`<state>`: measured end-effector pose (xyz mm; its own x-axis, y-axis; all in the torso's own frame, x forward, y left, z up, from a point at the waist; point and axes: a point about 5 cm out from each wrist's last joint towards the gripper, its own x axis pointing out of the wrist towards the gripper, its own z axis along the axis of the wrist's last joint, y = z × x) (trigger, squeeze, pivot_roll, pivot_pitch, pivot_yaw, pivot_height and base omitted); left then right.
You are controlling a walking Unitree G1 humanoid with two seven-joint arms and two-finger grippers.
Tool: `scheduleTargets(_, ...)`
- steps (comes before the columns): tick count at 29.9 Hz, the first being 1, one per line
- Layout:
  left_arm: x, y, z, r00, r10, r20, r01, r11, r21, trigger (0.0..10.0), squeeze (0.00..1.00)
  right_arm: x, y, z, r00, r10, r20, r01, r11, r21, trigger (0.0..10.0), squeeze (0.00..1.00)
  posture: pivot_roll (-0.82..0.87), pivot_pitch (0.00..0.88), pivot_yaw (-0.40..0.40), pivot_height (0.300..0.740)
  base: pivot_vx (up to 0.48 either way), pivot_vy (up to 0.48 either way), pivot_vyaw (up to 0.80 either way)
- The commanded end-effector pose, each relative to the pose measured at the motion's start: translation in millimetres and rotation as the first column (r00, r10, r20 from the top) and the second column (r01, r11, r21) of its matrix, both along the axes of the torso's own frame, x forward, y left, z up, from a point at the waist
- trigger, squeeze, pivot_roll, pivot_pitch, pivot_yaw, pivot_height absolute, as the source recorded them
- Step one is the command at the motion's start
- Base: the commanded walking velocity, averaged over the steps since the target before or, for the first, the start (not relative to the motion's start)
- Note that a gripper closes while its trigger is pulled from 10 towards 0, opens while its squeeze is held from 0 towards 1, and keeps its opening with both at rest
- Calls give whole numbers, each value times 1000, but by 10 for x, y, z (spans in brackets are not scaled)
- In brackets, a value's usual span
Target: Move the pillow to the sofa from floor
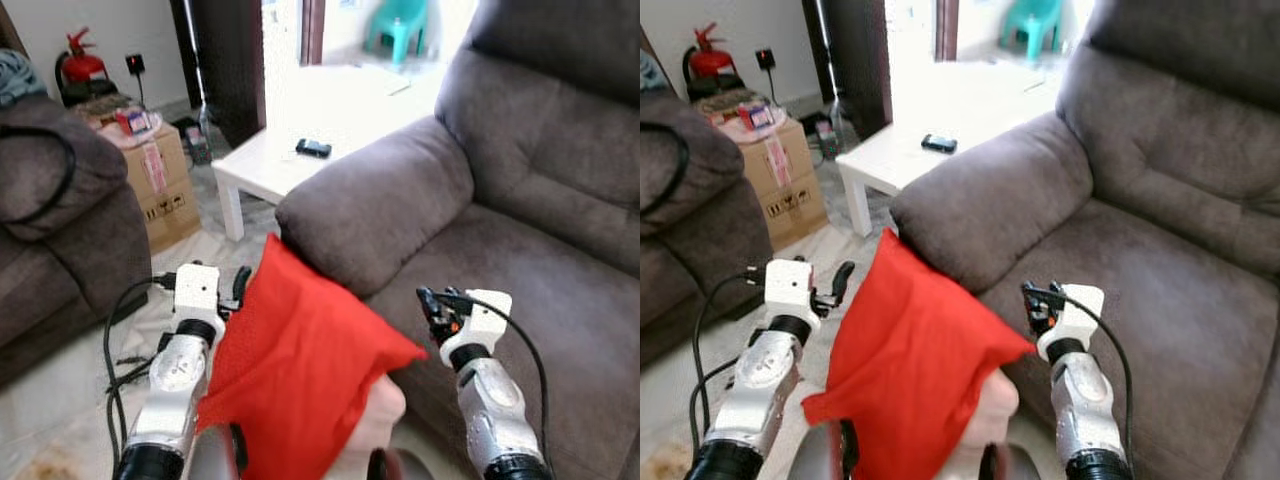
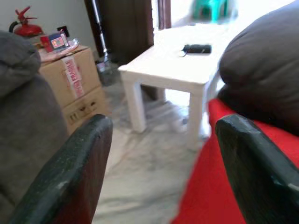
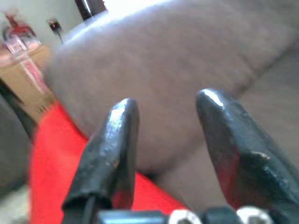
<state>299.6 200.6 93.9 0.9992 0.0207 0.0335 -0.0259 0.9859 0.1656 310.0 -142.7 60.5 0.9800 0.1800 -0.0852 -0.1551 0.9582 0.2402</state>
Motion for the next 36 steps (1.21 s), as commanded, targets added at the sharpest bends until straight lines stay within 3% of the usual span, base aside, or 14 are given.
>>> scheduleTargets(1,40,-196,21,998,-67,4,67,998,-17,10000,0,-31,-220,-58,996,-68,-51,67,998,-20,10000,0,58,0,-64,560,0,0,0)
scheduleTargets(3,38,-204,18,997,-74,2,74,997,-17,10000,0,-23,-220,-58,996,-69,-62,67,998,-20,10000,0,56,0,-63,560,0,0,0)
scheduleTargets(6,-12,-184,-29,997,-71,-17,71,997,-7,10000,0,-3,-235,-132,984,-78,-163,69,996,-62,10000,0,50,0,-63,560,0,0,0)
scheduleTargets(10,-195,-40,-133,998,-39,-50,41,999,29,10000,0,20,-258,-229,962,-109,-250,88,992,-91,10000,0,62,0,-69,560,0,0,0)
scheduleTargets(18,-406,28,-359,990,-16,-137,22,999,44,10000,0,21,-257,-311,942,-121,-313,88,989,-119,10000,0,78,0,-83,560,0,0,0)
scheduleTargets(21,-438,7,-410,987,-16,-163,23,999,42,10000,0,6,-262,-401,913,-131,-386,82,987,-141,10000,0,85,0,-88,560,0,0,0)
scheduleTargets(27,-434,-7,-419,983,-15,-182,24,999,42,10000,0,-25,-272,-490,871,-149,-469,123,989,-87,10000,0,94,0,-94,560,0,0,0)
scheduleTargets(30,-440,-2,-423,982,-12,-186,20,999,41,10000,0,-29,-239,-518,837,-132,-532,186,981,50,10000,0,98,0,-97,560,0,0,0)
scheduleTargets(32,-444,1,-422,983,-9,-185,16,999,38,10000,0,-30,-240,-520,826,-130,-548,203,976,75,10000,59,100,0,-100,560,0,0,0)
scheduleTargets(33,-448,3,-423,983,-7,-186,15,999,38,10000,0,-37,-235,-528,816,-119,-565,216,970,107,10000,1000,99,0,-101,560,0,0,0)
scheduleTargets(36,-458,1,-428,983,1,-186,5,999,33,10000,0,-74,-236,-555,785,-83,-614,243,953,182,10000,1000,99,0,-105,560,0,0,0)
